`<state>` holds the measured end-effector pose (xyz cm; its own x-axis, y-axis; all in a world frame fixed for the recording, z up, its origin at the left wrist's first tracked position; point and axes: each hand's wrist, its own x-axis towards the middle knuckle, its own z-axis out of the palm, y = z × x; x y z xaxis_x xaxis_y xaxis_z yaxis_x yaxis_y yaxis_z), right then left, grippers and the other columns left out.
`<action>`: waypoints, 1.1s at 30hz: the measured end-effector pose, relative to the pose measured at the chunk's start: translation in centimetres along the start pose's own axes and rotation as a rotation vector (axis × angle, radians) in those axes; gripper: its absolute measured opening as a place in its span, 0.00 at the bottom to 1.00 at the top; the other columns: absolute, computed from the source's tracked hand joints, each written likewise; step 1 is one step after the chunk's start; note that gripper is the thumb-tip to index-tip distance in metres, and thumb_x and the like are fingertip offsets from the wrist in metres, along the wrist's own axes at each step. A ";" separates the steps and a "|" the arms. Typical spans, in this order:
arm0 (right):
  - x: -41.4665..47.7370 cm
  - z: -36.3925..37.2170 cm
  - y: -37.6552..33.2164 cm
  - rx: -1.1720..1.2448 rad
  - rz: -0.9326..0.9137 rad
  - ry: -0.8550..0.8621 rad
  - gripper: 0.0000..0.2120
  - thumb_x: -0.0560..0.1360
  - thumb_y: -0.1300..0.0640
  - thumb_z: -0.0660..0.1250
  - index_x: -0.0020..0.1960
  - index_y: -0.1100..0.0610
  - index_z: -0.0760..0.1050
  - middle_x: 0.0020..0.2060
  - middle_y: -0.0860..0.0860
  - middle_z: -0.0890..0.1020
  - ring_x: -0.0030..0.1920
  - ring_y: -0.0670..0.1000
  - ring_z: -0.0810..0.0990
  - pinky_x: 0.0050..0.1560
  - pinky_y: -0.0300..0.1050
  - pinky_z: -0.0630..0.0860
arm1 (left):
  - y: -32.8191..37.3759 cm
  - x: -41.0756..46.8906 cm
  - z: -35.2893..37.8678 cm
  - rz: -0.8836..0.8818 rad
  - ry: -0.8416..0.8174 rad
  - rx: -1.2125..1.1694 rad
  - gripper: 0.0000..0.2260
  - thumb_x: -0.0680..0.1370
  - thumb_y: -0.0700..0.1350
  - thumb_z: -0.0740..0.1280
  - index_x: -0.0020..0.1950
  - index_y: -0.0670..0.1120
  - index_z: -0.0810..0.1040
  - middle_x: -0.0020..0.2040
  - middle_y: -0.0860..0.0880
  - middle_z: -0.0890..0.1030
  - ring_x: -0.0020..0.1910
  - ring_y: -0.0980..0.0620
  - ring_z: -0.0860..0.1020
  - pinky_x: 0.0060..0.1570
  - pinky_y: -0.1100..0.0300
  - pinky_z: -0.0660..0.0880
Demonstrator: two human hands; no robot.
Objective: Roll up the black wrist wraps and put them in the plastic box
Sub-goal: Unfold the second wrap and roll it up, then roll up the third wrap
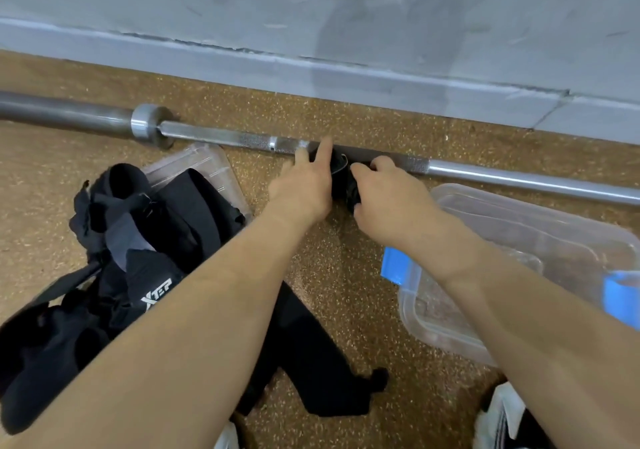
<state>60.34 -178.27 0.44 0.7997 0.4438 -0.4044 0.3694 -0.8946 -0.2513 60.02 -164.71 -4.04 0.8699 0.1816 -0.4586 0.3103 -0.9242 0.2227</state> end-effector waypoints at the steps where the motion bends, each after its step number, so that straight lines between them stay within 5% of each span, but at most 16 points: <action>1: -0.3 0.2 -0.2 0.030 -0.008 -0.001 0.24 0.78 0.57 0.64 0.73 0.56 0.63 0.66 0.59 0.68 0.65 0.61 0.71 0.55 0.51 0.71 | 0.1 0.1 -0.4 -0.007 -0.027 -0.039 0.42 0.77 0.40 0.68 0.80 0.57 0.44 0.76 0.42 0.58 0.72 0.36 0.63 0.62 0.40 0.70; 4: -1.6 0.1 -0.8 0.138 -0.063 0.166 0.28 0.77 0.60 0.63 0.76 0.56 0.62 0.70 0.58 0.69 0.72 0.59 0.65 0.69 0.51 0.66 | -0.7 -0.8 -1.0 -0.034 -0.036 -0.309 0.44 0.74 0.41 0.70 0.80 0.60 0.44 0.73 0.40 0.62 0.70 0.36 0.67 0.66 0.43 0.70; 8: -4.0 -0.9 -2.8 0.381 -0.071 0.340 0.21 0.78 0.62 0.62 0.70 0.54 0.72 0.62 0.51 0.77 0.61 0.53 0.75 0.58 0.47 0.72 | -2.9 -5.7 -1.6 -0.031 0.271 -0.453 0.31 0.74 0.38 0.66 0.76 0.53 0.63 0.64 0.44 0.74 0.62 0.44 0.75 0.60 0.51 0.74; 12: -6.2 1.7 -5.7 0.904 0.155 0.030 0.15 0.78 0.59 0.62 0.62 0.46 0.75 0.53 0.45 0.81 0.47 0.46 0.79 0.44 0.39 0.75 | -6.7 -13.3 -1.3 -0.203 0.488 -0.359 0.14 0.77 0.39 0.67 0.60 0.51 0.80 0.58 0.50 0.79 0.59 0.48 0.75 0.55 0.59 0.70; 15: -7.8 7.0 -7.4 0.982 0.318 -0.244 0.23 0.77 0.59 0.64 0.72 0.48 0.68 0.61 0.49 0.76 0.55 0.50 0.77 0.55 0.45 0.73 | -10.2 -18.1 0.4 -0.468 0.477 -0.225 0.26 0.75 0.49 0.72 0.71 0.54 0.69 0.71 0.48 0.67 0.70 0.43 0.63 0.64 0.48 0.68; 18: -9.8 11.9 -9.0 0.885 0.384 -0.379 0.35 0.74 0.57 0.68 0.77 0.46 0.58 0.71 0.52 0.67 0.69 0.57 0.69 0.68 0.51 0.69 | -13.1 -20.1 3.3 -0.746 0.267 -0.724 0.45 0.69 0.54 0.78 0.79 0.55 0.55 0.74 0.50 0.66 0.71 0.45 0.68 0.68 0.47 0.69; 21: -10.6 14.2 -10.5 1.062 0.398 -0.373 0.37 0.70 0.56 0.72 0.74 0.40 0.61 0.71 0.49 0.68 0.68 0.56 0.71 0.66 0.56 0.73 | -14.1 -21.2 5.1 -0.887 0.209 -1.330 0.40 0.65 0.52 0.81 0.73 0.49 0.68 0.64 0.52 0.79 0.60 0.48 0.79 0.63 0.46 0.76; 23: -10.6 13.2 -11.6 1.359 0.520 -0.423 0.31 0.73 0.59 0.71 0.72 0.40 0.65 0.64 0.47 0.75 0.61 0.51 0.77 0.55 0.49 0.76 | -14.2 -21.5 4.8 -0.858 0.176 -1.455 0.24 0.70 0.45 0.79 0.64 0.44 0.78 0.56 0.49 0.85 0.54 0.47 0.83 0.59 0.46 0.79; 26: -10.8 9.8 -12.5 1.644 0.551 -0.589 0.20 0.74 0.55 0.70 0.65 0.47 0.75 0.61 0.50 0.81 0.61 0.52 0.78 0.50 0.49 0.77 | -13.7 -21.8 2.4 -0.739 0.098 -1.625 0.20 0.73 0.40 0.76 0.64 0.43 0.78 0.54 0.47 0.86 0.49 0.48 0.85 0.49 0.54 0.82; 30: -11.3 3.7 -13.0 1.690 0.323 -0.675 0.18 0.75 0.43 0.70 0.63 0.46 0.79 0.59 0.50 0.84 0.60 0.53 0.80 0.62 0.55 0.75 | -12.5 -22.6 -3.7 -0.502 0.057 -1.584 0.16 0.75 0.32 0.69 0.62 0.43 0.80 0.54 0.44 0.85 0.53 0.44 0.84 0.53 0.49 0.80; 33: -11.9 -2.0 -14.0 1.549 0.213 -0.525 0.14 0.75 0.49 0.72 0.59 0.52 0.80 0.55 0.50 0.85 0.56 0.51 0.82 0.61 0.52 0.76 | -11.4 -23.8 -10.1 -0.314 0.069 -1.465 0.17 0.74 0.27 0.67 0.58 0.42 0.82 0.52 0.43 0.86 0.52 0.43 0.84 0.51 0.49 0.80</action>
<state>46.62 -171.11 10.54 0.4145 0.5837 -0.6982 -0.7716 -0.1814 -0.6097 39.65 -155.09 13.03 0.6996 0.3574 -0.6187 0.5450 0.2931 0.7855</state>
